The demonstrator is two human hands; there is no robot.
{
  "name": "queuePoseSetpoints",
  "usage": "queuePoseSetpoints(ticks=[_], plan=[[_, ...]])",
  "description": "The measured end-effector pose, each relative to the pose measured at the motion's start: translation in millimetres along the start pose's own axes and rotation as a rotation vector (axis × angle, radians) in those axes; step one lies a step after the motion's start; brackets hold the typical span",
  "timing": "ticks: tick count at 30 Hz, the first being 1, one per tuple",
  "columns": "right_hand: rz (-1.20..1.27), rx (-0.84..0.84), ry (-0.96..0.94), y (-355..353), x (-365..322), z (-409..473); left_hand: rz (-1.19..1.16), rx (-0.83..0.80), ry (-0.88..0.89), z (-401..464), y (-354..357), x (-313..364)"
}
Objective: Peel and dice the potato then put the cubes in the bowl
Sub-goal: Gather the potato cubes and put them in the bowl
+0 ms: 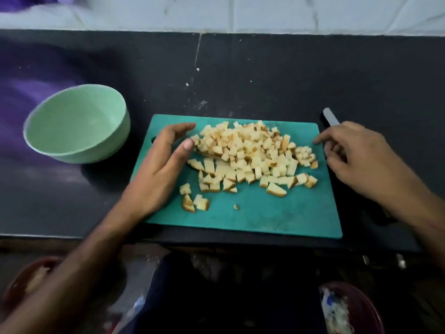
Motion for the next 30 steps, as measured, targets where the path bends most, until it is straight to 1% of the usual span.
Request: queuePoseSetpoints(ticks=[4, 7, 8, 11, 14, 17, 20, 21, 22, 23, 25, 27, 30], plan=[[0.148, 0.074, 0.077, -15, -13, 10, 0.01, 0.024, -0.025, -4, -5, 4], [0.523, -0.041, 0.175, -8, -35, 17, -0.03, -0.007, -0.099, -5, -13, 10], [0.614, -0.085, 0.206, -7, -44, 20, -0.04, -0.031, -0.12, -5, -17, 14], [0.684, -0.103, 0.244, -9, -56, 23, -0.009, -0.007, -0.146, -14, -38, 27], [0.663, -0.106, 0.264, -15, -55, 31, -0.056, 0.188, -0.222, -45, -70, 40], [0.584, -0.081, 0.262, -19, -45, 39, -0.195, 0.523, -0.449, -96, -102, 30], [0.599, -0.091, 0.25, -12, -44, 47, -0.271, 0.909, -0.678, -136, -149, -16], [0.59, -0.093, 0.246, -12, -42, 46, -0.299, 0.962, -0.734, -136, -157, -28], [0.594, -0.102, 0.24, -9, -44, 49, -0.325, 0.956, -0.792, -131, -167, -40], [0.599, -0.121, 0.23, -2, -48, 52, -0.35, 0.892, -0.848, -124, -173, -51], [0.604, -0.148, 0.215, 6, -54, 57, -0.406, 0.696, -0.898, -103, -170, -62], [0.613, -0.153, 0.212, 10, -55, 60, -0.408, 0.548, -0.867, -82, -166, -62], [0.626, -0.152, 0.213, 14, -58, 59, -0.362, 0.484, -0.849, -64, -171, -60]])
Point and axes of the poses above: each hand's wrist, its own z-axis towards the middle knuckle, its own y-axis out of the palm, x = y × z, the point moved 9 cm from there along z, towards the middle knuckle, and after that the axes turned 6 degrees about -y, right-handed, at the moved point
